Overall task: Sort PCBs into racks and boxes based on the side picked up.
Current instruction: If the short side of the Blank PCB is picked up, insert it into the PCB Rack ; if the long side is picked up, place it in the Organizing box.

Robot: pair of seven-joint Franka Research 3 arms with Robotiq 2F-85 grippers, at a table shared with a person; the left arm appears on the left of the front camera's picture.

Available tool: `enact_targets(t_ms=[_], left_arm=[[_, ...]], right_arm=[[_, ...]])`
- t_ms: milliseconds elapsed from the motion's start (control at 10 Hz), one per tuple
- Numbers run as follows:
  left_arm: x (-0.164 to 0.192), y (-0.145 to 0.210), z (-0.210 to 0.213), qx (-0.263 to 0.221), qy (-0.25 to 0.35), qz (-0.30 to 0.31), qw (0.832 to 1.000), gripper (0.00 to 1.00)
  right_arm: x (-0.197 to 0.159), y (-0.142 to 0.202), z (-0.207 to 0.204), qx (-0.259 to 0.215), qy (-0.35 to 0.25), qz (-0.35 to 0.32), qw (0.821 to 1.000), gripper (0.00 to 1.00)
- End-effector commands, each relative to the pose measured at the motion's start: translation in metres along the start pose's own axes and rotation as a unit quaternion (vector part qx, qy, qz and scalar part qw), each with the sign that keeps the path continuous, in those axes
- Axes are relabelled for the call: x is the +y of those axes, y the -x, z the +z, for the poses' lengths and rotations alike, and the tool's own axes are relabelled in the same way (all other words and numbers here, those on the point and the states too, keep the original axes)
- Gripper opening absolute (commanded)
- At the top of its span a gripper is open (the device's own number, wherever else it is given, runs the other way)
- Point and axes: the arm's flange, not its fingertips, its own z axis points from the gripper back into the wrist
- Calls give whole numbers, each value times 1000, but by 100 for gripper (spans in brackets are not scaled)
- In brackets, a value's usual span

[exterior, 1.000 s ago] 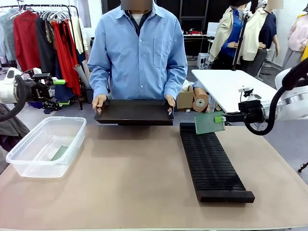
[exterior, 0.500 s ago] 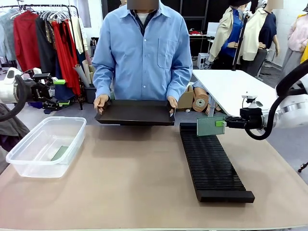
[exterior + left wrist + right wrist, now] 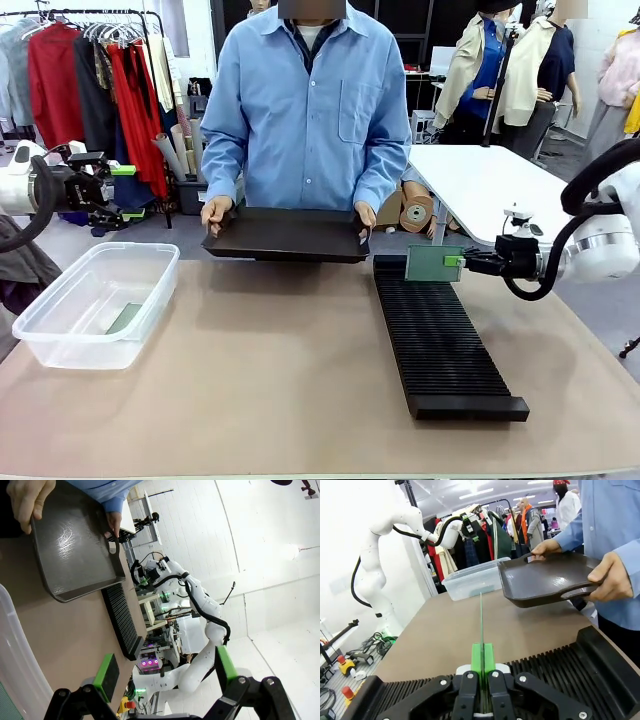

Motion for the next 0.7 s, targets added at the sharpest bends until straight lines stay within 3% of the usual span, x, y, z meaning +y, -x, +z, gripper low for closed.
enact_targets(t_ms=[0, 600], left_arm=[[-3, 0, 1, 1, 0, 2, 1000, 100], [-3, 0, 1, 1, 0, 2, 1000, 100]], right_arm=[[-13, 8, 4, -6, 9, 19, 1000, 0], [-33, 31, 5, 7, 18, 12, 1000, 0]])
